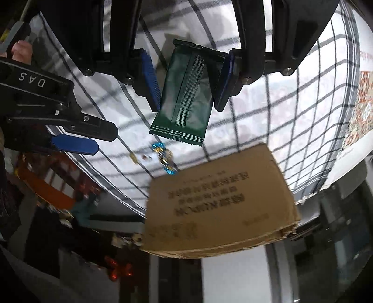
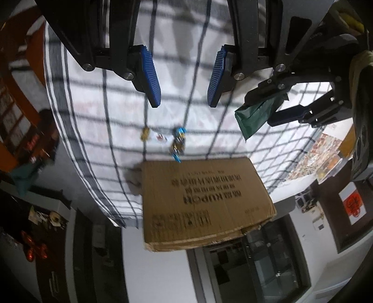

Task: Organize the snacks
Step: 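Grasp the dark green packet with the left gripper while the right grasps the blue-gold candy, then lift both held snacks and carry them over the cardboard box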

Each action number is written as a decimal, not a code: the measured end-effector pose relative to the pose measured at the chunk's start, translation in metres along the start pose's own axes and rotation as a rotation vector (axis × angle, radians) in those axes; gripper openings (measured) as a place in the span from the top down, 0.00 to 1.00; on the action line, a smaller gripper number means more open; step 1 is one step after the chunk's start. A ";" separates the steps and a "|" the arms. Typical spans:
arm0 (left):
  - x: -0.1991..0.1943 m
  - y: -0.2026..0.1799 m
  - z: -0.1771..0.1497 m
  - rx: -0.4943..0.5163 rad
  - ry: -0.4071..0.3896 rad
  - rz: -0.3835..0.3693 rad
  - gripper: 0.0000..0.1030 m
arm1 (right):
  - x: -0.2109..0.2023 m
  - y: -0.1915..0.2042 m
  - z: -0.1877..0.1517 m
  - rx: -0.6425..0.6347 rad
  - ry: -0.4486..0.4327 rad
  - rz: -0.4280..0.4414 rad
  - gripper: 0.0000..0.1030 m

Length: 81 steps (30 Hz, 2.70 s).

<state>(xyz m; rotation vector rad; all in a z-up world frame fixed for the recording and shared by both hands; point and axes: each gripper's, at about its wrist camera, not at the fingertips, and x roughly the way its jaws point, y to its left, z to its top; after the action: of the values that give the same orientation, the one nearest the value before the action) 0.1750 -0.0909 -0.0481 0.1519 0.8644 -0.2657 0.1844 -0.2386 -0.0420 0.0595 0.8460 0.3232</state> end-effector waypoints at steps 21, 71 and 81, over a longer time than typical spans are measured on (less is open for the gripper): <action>0.045 0.030 0.031 -0.179 0.011 0.036 0.55 | 0.083 -0.005 0.046 -0.030 0.055 0.017 0.70; -0.048 0.032 0.068 -0.139 -0.161 0.006 0.55 | -0.033 0.022 0.074 -0.034 -0.217 0.043 0.80; -0.066 0.045 0.109 -0.114 -0.232 0.017 0.55 | -0.047 0.032 0.112 -0.087 -0.293 0.032 0.80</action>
<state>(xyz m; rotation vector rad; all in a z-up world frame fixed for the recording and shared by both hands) 0.2269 -0.0630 0.0740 0.0212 0.6461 -0.2127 0.2300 -0.2145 0.0721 0.0389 0.5403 0.3710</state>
